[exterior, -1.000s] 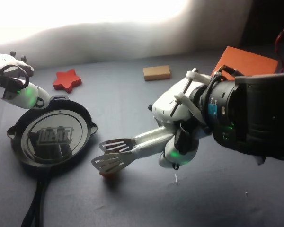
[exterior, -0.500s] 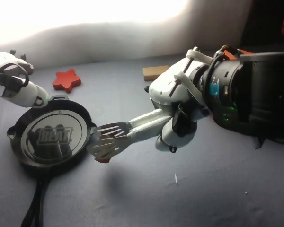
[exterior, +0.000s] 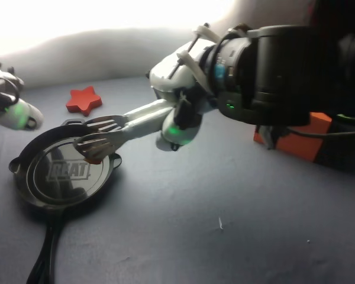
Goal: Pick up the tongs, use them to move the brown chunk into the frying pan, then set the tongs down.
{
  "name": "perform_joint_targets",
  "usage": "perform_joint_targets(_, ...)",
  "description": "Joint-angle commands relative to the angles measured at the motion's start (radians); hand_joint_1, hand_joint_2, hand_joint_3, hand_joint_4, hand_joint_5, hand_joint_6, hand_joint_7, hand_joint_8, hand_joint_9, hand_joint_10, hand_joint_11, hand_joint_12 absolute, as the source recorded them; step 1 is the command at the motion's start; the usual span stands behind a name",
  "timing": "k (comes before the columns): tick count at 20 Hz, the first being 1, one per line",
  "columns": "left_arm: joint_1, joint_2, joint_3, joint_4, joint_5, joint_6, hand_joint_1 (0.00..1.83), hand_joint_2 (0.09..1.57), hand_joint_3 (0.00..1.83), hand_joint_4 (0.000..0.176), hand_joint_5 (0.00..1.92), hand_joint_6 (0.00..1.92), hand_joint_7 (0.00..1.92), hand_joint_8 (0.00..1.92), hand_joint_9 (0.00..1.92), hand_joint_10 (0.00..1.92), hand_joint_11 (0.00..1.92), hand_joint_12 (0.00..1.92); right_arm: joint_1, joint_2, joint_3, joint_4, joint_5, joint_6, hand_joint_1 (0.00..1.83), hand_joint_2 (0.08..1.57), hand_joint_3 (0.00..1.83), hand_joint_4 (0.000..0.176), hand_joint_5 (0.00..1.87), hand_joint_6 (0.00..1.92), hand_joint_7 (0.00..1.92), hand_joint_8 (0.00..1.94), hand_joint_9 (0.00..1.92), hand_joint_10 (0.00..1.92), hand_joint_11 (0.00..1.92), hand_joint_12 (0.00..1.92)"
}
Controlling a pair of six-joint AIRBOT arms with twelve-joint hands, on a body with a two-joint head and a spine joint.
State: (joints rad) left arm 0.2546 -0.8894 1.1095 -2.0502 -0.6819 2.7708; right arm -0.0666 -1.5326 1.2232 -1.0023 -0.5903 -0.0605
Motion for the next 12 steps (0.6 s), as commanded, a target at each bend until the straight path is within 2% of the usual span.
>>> perform_joint_targets(1,-0.001,0.001,0.010,0.048,0.012,0.002,0.22,1.36,0.00,0.026,0.08,0.00,0.13,0.00,0.13,0.00,0.00,0.40,0.004,-0.010,0.014,-0.080,0.067,0.015,0.84,1.43,0.01,0.176,1.30,1.92,1.48,1.94,1.54,1.92,1.61,1.92)
perform_joint_targets(3,0.000,-0.002,0.028,0.048,0.021,0.002,0.25,1.36,0.00,0.013,0.10,0.01,0.14,0.00,0.14,0.01,0.00,0.36,-0.011,-0.039,0.045,-0.124,0.097,0.027,0.84,1.44,0.01,0.176,1.29,1.92,1.47,1.94,1.53,1.92,1.61,1.92)
perform_joint_targets(6,0.001,-0.005,0.054,0.048,0.034,0.002,0.25,1.35,0.00,0.021,0.10,0.00,0.16,0.00,0.15,0.00,0.00,0.39,-0.040,-0.080,0.082,-0.130,0.101,0.039,0.84,1.45,0.01,0.176,1.28,1.92,1.49,1.94,1.55,1.92,1.61,1.92)
perform_joint_targets(8,0.001,-0.011,0.072,0.048,0.036,0.002,0.35,1.33,0.00,0.014,0.12,0.01,0.16,0.00,0.15,0.00,0.00,0.37,-0.059,-0.092,0.092,-0.193,0.113,0.086,0.85,1.45,0.00,0.176,1.28,1.92,1.48,1.94,1.55,1.92,1.62,1.92)
perform_joint_targets(10,0.001,-0.018,0.090,0.049,0.037,0.002,0.35,1.33,0.00,0.016,0.11,0.00,0.15,0.00,0.14,0.00,0.00,0.38,-0.075,-0.093,0.092,-0.304,0.131,0.175,0.85,1.44,0.00,0.176,1.30,1.92,1.49,1.94,1.55,1.92,1.62,1.92)
perform_joint_targets(12,0.003,-0.024,0.105,0.049,0.038,0.002,0.33,1.33,0.00,0.017,0.11,0.00,0.15,0.00,0.13,0.00,0.00,0.35,-0.080,-0.093,0.095,-0.309,0.136,0.186,0.83,1.45,0.00,0.176,1.30,1.92,1.48,1.94,1.55,1.92,1.62,1.92)
